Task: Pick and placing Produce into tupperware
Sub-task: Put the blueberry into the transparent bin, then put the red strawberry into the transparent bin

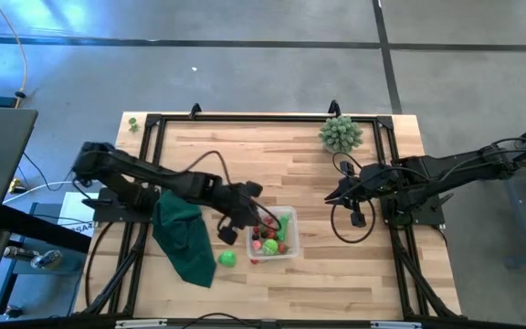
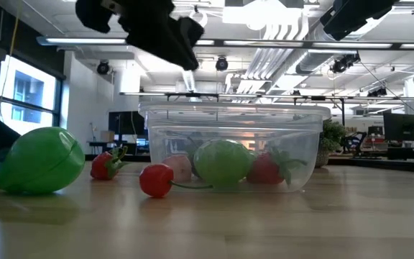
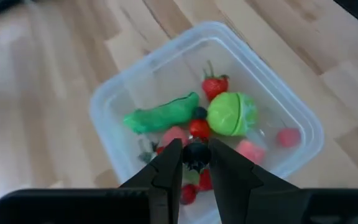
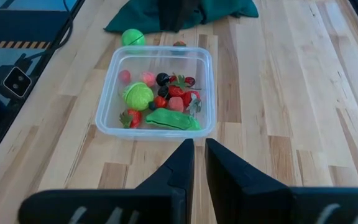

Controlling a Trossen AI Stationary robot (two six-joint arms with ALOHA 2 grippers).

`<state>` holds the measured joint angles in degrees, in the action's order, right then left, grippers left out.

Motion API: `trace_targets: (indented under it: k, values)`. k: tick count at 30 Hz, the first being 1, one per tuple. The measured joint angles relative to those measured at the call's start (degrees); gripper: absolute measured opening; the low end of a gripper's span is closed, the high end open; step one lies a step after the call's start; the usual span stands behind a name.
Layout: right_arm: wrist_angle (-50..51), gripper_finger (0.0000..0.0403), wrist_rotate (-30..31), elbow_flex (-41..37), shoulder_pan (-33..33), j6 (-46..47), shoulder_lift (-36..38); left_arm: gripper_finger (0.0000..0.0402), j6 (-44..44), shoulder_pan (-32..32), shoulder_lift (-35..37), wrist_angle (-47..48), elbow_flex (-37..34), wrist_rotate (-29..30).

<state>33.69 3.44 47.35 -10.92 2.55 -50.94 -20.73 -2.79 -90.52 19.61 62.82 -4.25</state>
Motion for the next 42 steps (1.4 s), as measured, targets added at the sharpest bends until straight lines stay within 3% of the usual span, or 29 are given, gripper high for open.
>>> trace_targets:
  k: [6, 16, 29, 42]
  values:
    - [0.02, 0.003, 0.01, 0.0, 0.02, 0.0, 0.0, 0.0065, 0.06, 0.0, -7.01, 0.0, 1.56, -3.61]
    - [-0.05, 0.003, 0.0, 0.0, 0.01, 0.0, 0.0, 0.0065, 1.05, 0.15, -13.44, -0.98, 4.49, -3.95]
    - [-0.06, 0.003, -0.01, 0.0, 0.0, 0.0, 0.0, 0.0066, 1.83, 0.15, -15.12, -2.0, 4.95, -4.98]
    - [-0.05, 0.003, -0.01, 0.0, 0.01, -0.01, 0.0, 0.0141, 1.64, 0.15, -15.12, -1.43, 4.95, -3.85]
